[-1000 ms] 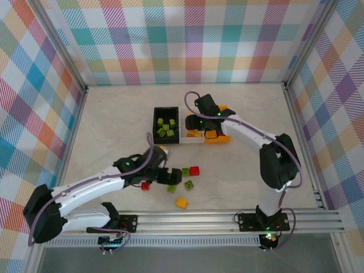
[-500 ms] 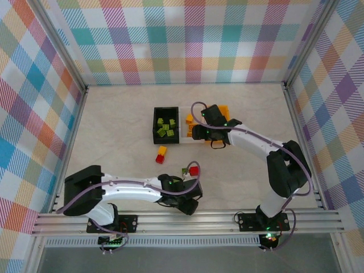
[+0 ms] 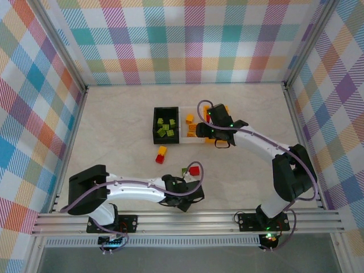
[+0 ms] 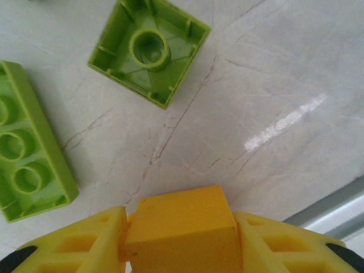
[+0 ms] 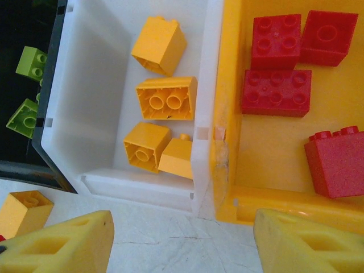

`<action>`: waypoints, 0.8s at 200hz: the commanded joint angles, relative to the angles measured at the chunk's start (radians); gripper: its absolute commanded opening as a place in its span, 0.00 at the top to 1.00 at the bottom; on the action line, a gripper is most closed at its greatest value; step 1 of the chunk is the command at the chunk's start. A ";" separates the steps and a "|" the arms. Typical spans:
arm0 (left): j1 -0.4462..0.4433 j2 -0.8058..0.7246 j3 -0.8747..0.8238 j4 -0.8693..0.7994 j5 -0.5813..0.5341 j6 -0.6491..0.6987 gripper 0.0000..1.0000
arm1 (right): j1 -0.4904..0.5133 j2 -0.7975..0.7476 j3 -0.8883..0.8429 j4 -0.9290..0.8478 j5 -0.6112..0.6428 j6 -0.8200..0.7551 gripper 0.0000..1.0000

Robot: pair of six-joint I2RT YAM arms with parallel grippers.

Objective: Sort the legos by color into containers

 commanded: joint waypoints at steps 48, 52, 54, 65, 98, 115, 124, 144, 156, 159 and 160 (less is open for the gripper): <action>0.410 -0.246 -0.008 0.136 0.085 0.078 0.60 | 0.003 -0.122 -0.128 0.061 -0.051 0.060 0.34; 0.441 -0.236 -0.002 0.148 0.096 0.085 0.60 | 0.005 -0.134 -0.141 0.064 -0.053 0.064 0.34; 0.456 -0.231 0.003 0.156 0.103 0.088 0.60 | 0.007 -0.137 -0.147 0.066 -0.054 0.066 0.34; 0.524 -0.197 0.041 0.193 0.141 0.100 0.60 | 0.013 -0.162 -0.176 0.074 -0.058 0.077 0.35; 0.626 -0.023 0.236 0.237 0.169 0.140 0.62 | 0.034 -0.215 -0.243 0.080 -0.058 0.100 0.35; 0.656 0.080 0.336 0.245 0.179 0.145 0.62 | 0.038 -0.235 -0.271 0.085 -0.054 0.107 0.35; 0.667 0.131 0.389 0.240 0.184 0.146 0.62 | 0.040 -0.242 -0.282 0.085 -0.053 0.109 0.35; 0.677 0.236 0.504 0.216 0.175 0.152 0.64 | 0.040 -0.250 -0.302 0.089 -0.056 0.114 0.34; 0.679 0.290 0.559 0.202 0.167 0.159 0.64 | 0.041 -0.251 -0.312 0.092 -0.060 0.114 0.34; 0.679 0.302 0.573 0.197 0.166 0.158 0.64 | 0.041 -0.250 -0.313 0.091 -0.063 0.115 0.34; 0.679 0.307 0.578 0.195 0.164 0.158 0.64 | 0.041 -0.250 -0.313 0.090 -0.063 0.115 0.34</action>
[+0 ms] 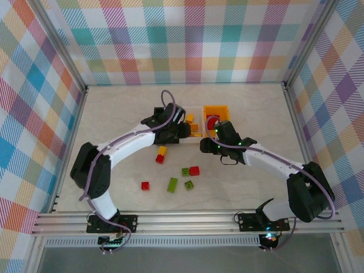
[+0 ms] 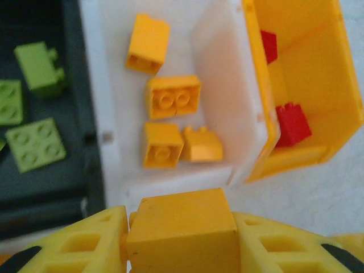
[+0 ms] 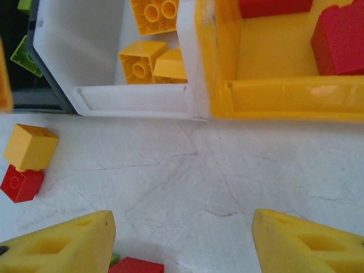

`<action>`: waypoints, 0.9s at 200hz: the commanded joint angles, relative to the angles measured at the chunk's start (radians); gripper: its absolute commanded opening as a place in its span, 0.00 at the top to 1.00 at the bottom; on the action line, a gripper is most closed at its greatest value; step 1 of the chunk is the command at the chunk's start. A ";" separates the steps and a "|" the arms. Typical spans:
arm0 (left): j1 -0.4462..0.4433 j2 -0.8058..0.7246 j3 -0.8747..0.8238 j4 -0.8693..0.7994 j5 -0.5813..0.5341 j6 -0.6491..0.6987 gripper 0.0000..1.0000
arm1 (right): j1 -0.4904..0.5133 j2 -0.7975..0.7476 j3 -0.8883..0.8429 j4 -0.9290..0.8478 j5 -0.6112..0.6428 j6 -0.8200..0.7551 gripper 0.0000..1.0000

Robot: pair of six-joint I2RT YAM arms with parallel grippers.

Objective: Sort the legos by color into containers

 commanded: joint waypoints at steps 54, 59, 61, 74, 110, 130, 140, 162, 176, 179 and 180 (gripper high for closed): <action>0.014 0.173 0.182 -0.069 -0.004 0.037 0.35 | 0.017 -0.032 -0.026 0.007 -0.026 0.003 0.33; 0.014 0.167 0.180 -0.067 -0.003 0.035 0.32 | 0.017 -0.035 -0.028 0.007 -0.024 0.002 0.33; 0.014 0.163 0.178 -0.064 -0.002 0.033 0.31 | 0.017 -0.036 -0.027 0.007 -0.023 0.002 0.33; 0.014 0.135 0.164 -0.054 0.006 0.025 0.26 | 0.017 -0.036 -0.016 0.001 -0.013 -0.012 0.32; 0.014 -0.025 0.076 -0.001 0.019 -0.006 0.16 | 0.006 0.041 0.108 -0.046 0.037 -0.070 0.35; 0.013 -0.162 -0.030 0.028 0.004 -0.017 0.11 | -0.024 0.127 0.207 -0.077 0.068 -0.094 0.38; 0.013 -0.233 -0.093 0.033 -0.001 -0.023 0.10 | -0.038 0.171 0.259 -0.083 0.078 -0.110 0.39; 0.013 -0.381 -0.237 0.028 0.000 -0.041 0.07 | -0.059 0.290 0.377 -0.115 0.124 -0.142 0.43; 0.011 -0.486 -0.328 0.011 0.001 -0.056 0.07 | -0.071 0.362 0.444 -0.140 0.149 -0.151 0.44; 0.011 -0.508 -0.345 0.010 0.001 -0.059 0.06 | -0.074 0.375 0.457 -0.143 0.150 -0.155 0.45; 0.011 -0.516 -0.353 0.009 0.002 -0.060 0.06 | -0.074 0.380 0.461 -0.143 0.150 -0.156 0.45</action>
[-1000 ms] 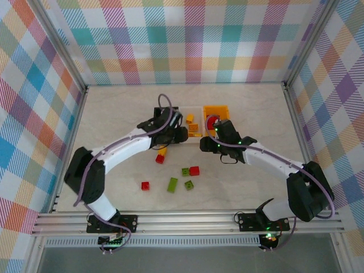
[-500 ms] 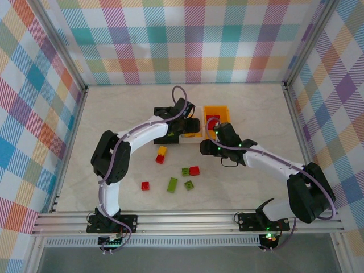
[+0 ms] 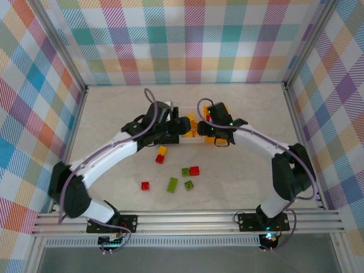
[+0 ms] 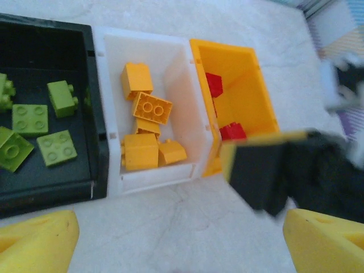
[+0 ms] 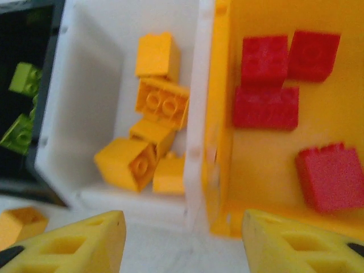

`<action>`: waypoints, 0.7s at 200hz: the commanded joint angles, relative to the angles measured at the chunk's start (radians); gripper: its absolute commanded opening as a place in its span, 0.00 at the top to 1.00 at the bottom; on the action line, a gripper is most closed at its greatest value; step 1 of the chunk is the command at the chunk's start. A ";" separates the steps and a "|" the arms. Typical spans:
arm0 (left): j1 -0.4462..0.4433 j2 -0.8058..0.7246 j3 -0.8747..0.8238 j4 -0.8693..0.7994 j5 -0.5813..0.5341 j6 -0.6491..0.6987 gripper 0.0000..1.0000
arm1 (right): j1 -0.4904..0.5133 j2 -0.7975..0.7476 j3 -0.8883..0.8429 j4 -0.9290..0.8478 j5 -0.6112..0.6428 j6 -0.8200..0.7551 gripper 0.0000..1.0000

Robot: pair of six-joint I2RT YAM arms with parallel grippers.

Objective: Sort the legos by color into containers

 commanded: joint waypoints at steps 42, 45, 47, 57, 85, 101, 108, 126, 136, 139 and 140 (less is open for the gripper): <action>0.005 -0.396 -0.307 -0.120 -0.034 -0.066 0.00 | -0.025 0.249 0.245 -0.134 0.060 -0.073 0.59; 0.005 -0.410 -0.314 -0.128 -0.035 -0.068 0.00 | -0.025 0.253 0.248 -0.138 0.059 -0.071 0.61; 0.005 -0.419 -0.318 -0.132 -0.036 -0.069 0.00 | -0.025 0.255 0.249 -0.140 0.058 -0.069 0.63; 0.005 -0.457 -0.340 -0.152 -0.044 -0.072 0.00 | -0.021 0.255 0.245 -0.143 0.057 -0.062 0.69; 0.007 -0.528 -0.369 -0.187 -0.079 -0.067 0.00 | 0.009 0.248 0.237 -0.172 0.075 -0.053 0.81; 0.007 -0.546 -0.376 -0.189 -0.090 -0.063 0.00 | 0.030 0.244 0.237 -0.205 0.085 -0.038 0.88; 0.007 -0.551 -0.379 -0.188 -0.090 -0.064 0.00 | 0.040 0.238 0.230 -0.216 0.091 -0.025 0.90; 0.007 -0.556 -0.382 -0.189 -0.088 -0.059 0.00 | 0.074 0.203 0.196 -0.235 0.123 0.011 0.97; 0.007 -0.560 -0.386 -0.188 -0.091 -0.059 0.00 | 0.093 0.182 0.173 -0.234 0.127 0.023 0.98; 0.007 -0.563 -0.388 -0.188 -0.091 -0.058 0.00 | 0.099 0.175 0.167 -0.233 0.128 0.023 0.98; 0.007 -0.564 -0.389 -0.189 -0.091 -0.058 0.00 | 0.101 0.173 0.165 -0.232 0.128 0.025 0.98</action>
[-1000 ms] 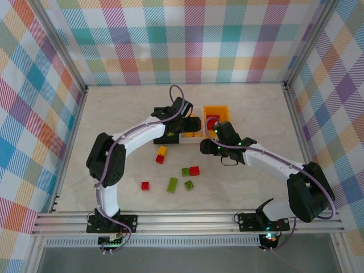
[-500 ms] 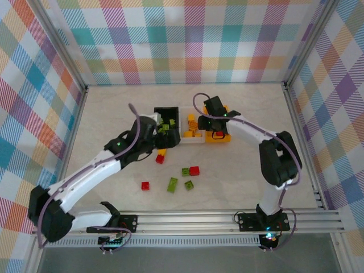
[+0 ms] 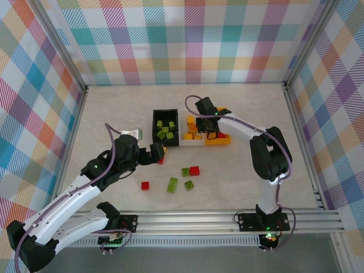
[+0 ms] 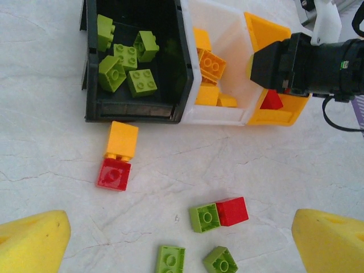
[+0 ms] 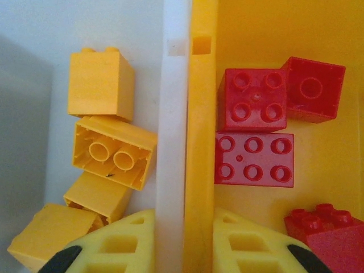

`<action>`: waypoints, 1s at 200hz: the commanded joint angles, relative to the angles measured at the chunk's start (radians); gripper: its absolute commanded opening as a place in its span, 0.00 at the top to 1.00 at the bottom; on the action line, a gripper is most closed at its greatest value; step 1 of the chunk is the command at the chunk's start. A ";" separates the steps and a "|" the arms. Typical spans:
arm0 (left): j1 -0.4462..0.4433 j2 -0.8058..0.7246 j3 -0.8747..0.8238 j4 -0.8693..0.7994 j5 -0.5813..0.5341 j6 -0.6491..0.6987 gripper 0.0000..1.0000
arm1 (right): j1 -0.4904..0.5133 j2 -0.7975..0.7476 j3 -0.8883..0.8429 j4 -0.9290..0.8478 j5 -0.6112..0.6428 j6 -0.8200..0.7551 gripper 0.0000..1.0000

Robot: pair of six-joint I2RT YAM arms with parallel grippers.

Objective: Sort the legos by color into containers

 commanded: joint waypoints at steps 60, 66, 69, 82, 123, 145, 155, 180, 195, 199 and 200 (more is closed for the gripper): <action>0.008 -0.064 -0.044 -0.034 -0.035 0.000 0.00 | 0.107 -0.158 -0.137 -0.075 0.038 0.134 1.00; 0.008 -0.063 -0.043 -0.034 -0.034 0.001 0.00 | 0.107 -0.157 -0.133 -0.074 0.041 0.144 1.00; 0.008 -0.063 -0.044 -0.035 -0.035 -0.001 0.00 | 0.107 -0.156 -0.130 -0.075 0.043 0.150 1.00; 0.008 -0.062 -0.044 -0.037 -0.041 -0.003 0.00 | 0.107 -0.150 -0.125 -0.064 0.043 0.178 1.00; 0.008 -0.063 -0.046 -0.049 -0.051 -0.002 0.00 | 0.110 -0.131 -0.123 -0.032 0.028 0.195 0.74; 0.009 -0.069 -0.053 -0.051 -0.042 -0.007 0.00 | 0.116 -0.174 -0.137 -0.005 0.024 0.152 0.54; 0.009 -0.071 -0.059 -0.052 -0.037 -0.011 0.00 | 0.122 -0.204 -0.144 -0.006 0.026 0.132 0.48; 0.008 -0.081 -0.065 -0.047 -0.038 -0.017 0.00 | 0.153 -0.299 -0.205 -0.019 0.019 0.110 0.36; 0.009 -0.089 -0.074 -0.040 -0.037 -0.020 0.00 | 0.183 -0.352 -0.278 -0.021 -0.001 0.116 0.33; 0.008 -0.091 -0.076 -0.040 -0.038 -0.023 0.00 | 0.195 -0.366 -0.301 -0.019 -0.010 0.120 0.32; 0.008 -0.091 -0.077 -0.040 -0.037 -0.023 0.00 | 0.198 -0.368 -0.306 -0.017 -0.012 0.121 0.32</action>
